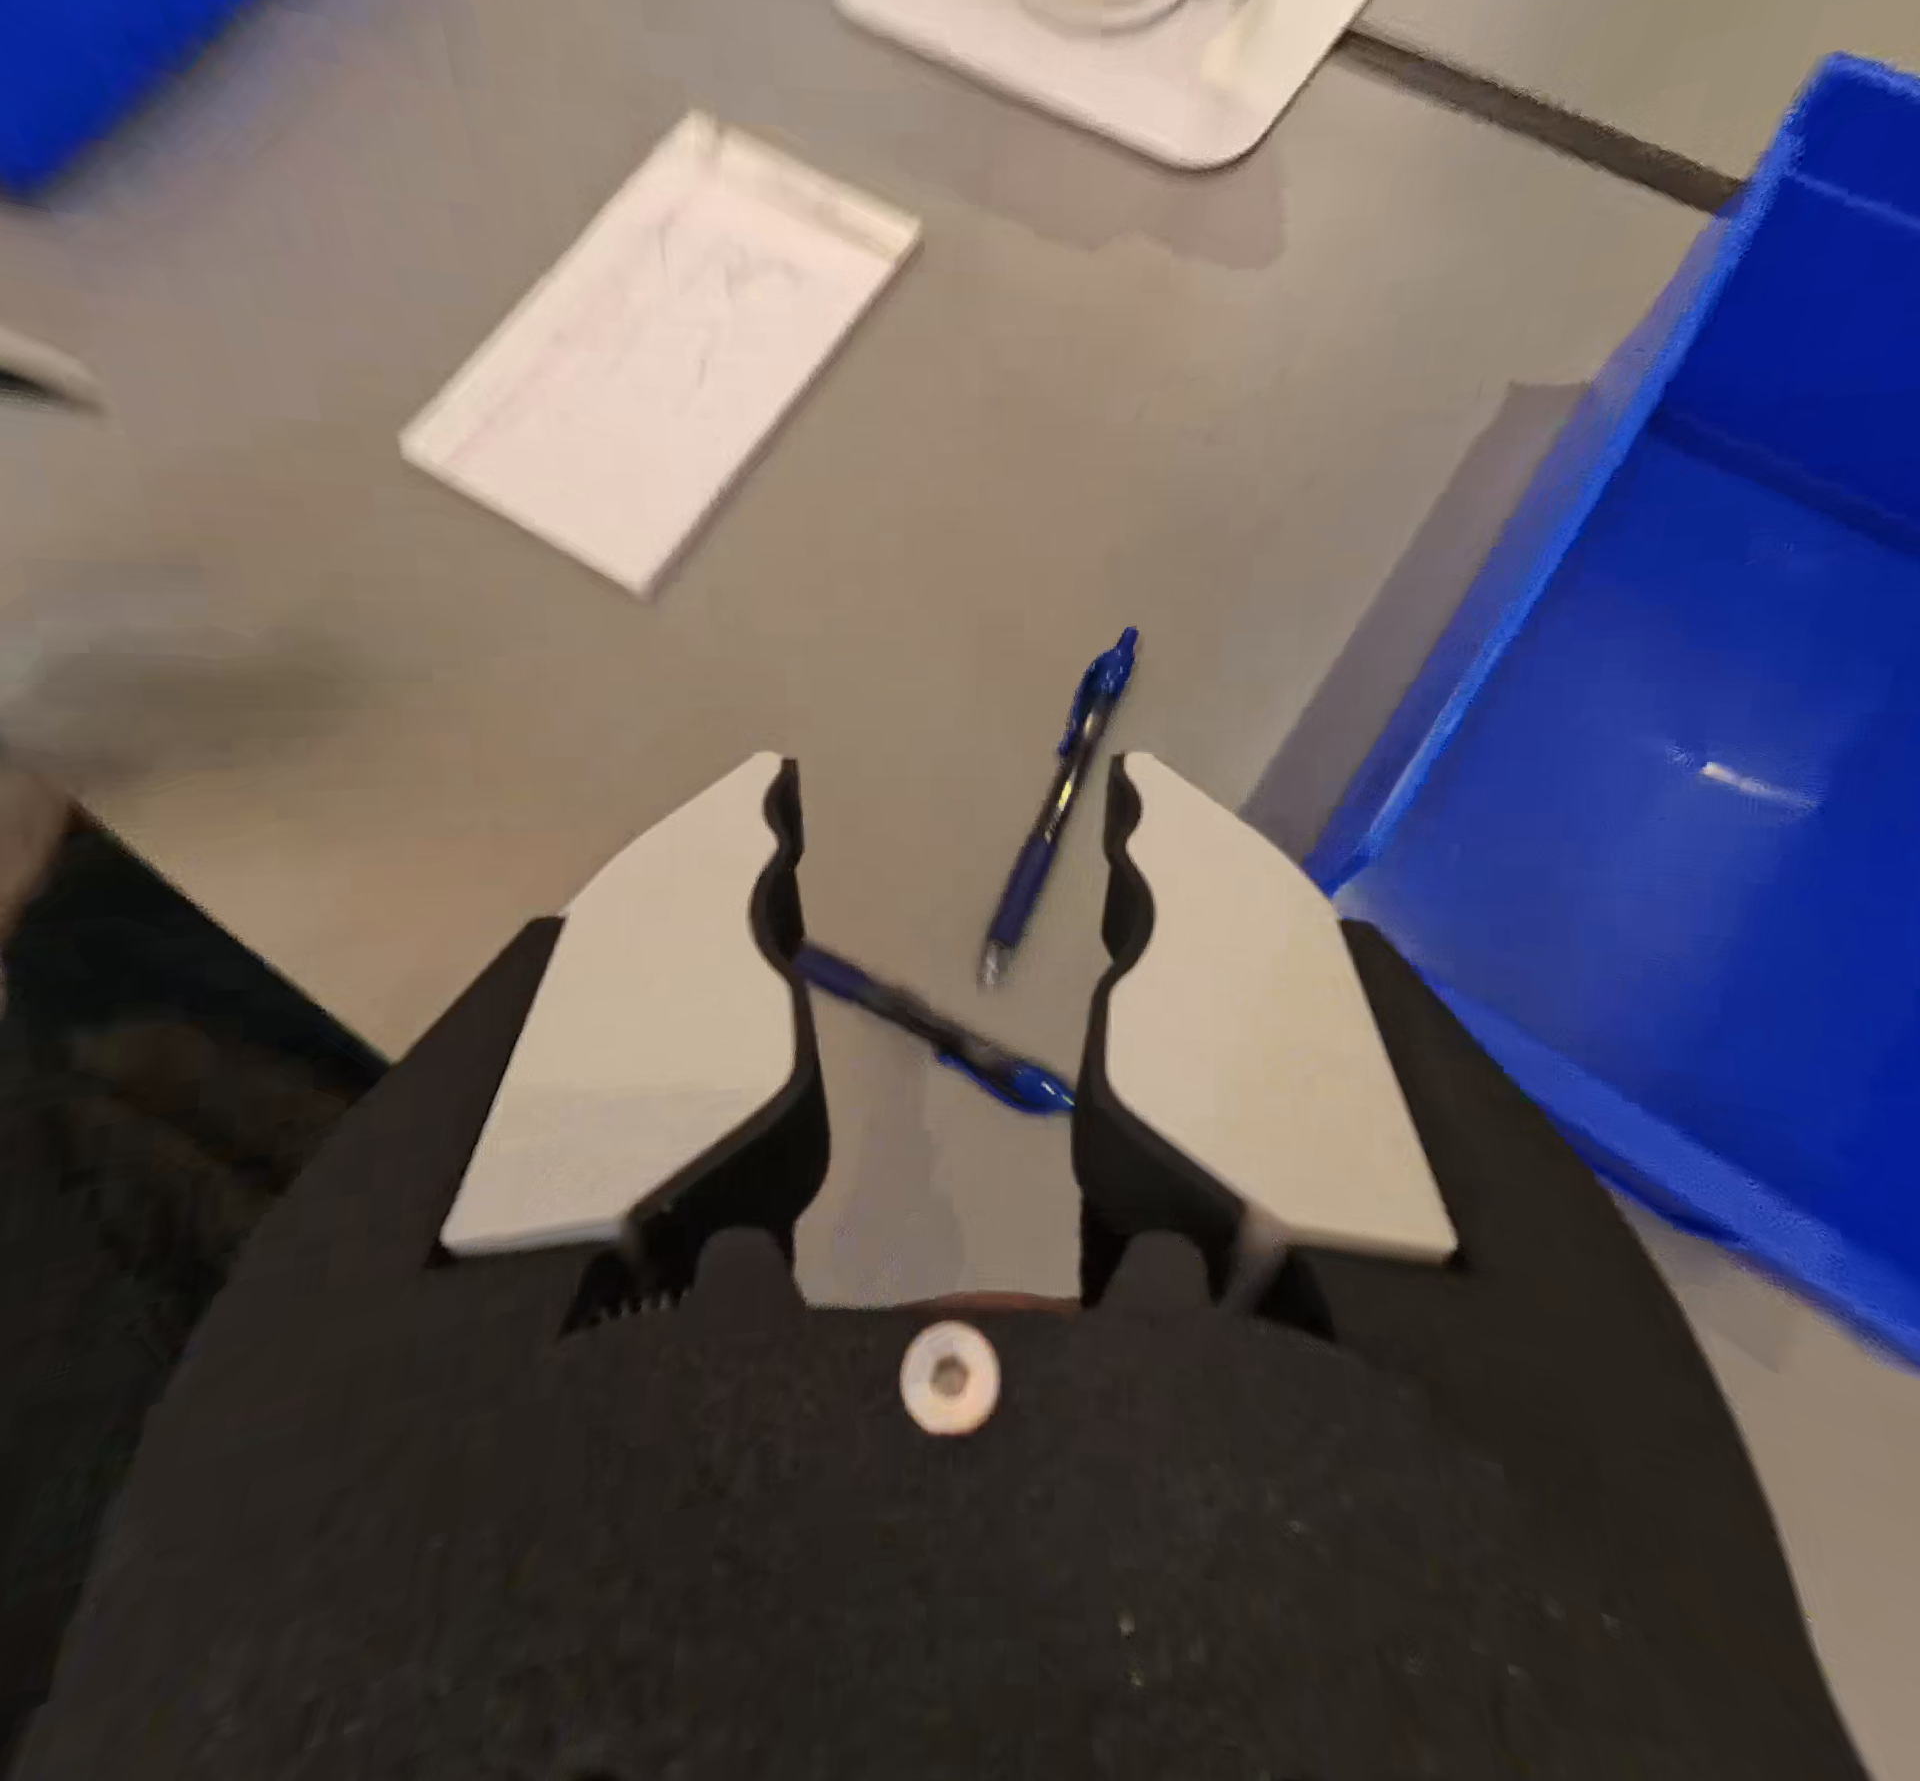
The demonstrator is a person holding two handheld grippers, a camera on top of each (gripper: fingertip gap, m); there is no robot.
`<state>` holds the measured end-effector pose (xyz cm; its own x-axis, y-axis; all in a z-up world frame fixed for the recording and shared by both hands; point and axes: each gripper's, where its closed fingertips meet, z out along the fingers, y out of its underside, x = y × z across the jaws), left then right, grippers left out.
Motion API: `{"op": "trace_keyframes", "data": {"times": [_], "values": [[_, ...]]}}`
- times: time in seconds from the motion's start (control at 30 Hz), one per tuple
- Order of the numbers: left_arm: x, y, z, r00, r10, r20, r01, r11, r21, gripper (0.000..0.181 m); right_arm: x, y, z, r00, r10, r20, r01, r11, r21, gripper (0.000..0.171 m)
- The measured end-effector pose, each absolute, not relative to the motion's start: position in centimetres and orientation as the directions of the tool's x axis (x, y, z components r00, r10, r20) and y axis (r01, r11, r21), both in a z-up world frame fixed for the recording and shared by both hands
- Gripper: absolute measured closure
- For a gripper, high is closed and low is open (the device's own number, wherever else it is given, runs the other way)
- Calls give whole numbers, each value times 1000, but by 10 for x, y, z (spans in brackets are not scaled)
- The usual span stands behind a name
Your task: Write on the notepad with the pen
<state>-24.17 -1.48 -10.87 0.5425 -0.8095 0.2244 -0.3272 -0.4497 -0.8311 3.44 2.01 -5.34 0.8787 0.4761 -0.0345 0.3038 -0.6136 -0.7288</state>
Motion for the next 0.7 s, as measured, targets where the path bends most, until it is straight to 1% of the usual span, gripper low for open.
{"op": "trace_keyframes", "data": {"times": [0.03,0.1,0.13,0.23,0.33,0.5,0.7], "values": [[-240,-17,-108,536,-814,223,-330,-445,-833,99,37,17,-58,846,532,25,403,-610,-682,119],[-238,-21,-107,522,-824,220,-339,-437,-833,99,48,12,-70,764,630,139,586,-589,-557,116],[-237,-23,-107,518,-828,216,-344,-432,-834,99,51,9,-77,715,679,166,656,-570,-494,114],[-235,-26,-108,509,-836,205,-358,-422,-833,99,59,-6,-100,598,791,130,773,-526,-354,114],[-235,-29,-108,499,-841,206,-364,-420,-831,99,73,-17,-126,527,846,83,831,-492,-261,114],[-236,-29,-109,499,-842,205,-368,-420,-830,100,85,-35,-164,409,912,32,894,-393,-215,121],[-234,-30,-110,496,-843,209,-373,-424,-825,100,81,-34,-178,368,930,-20,882,-356,-310,131]]}}
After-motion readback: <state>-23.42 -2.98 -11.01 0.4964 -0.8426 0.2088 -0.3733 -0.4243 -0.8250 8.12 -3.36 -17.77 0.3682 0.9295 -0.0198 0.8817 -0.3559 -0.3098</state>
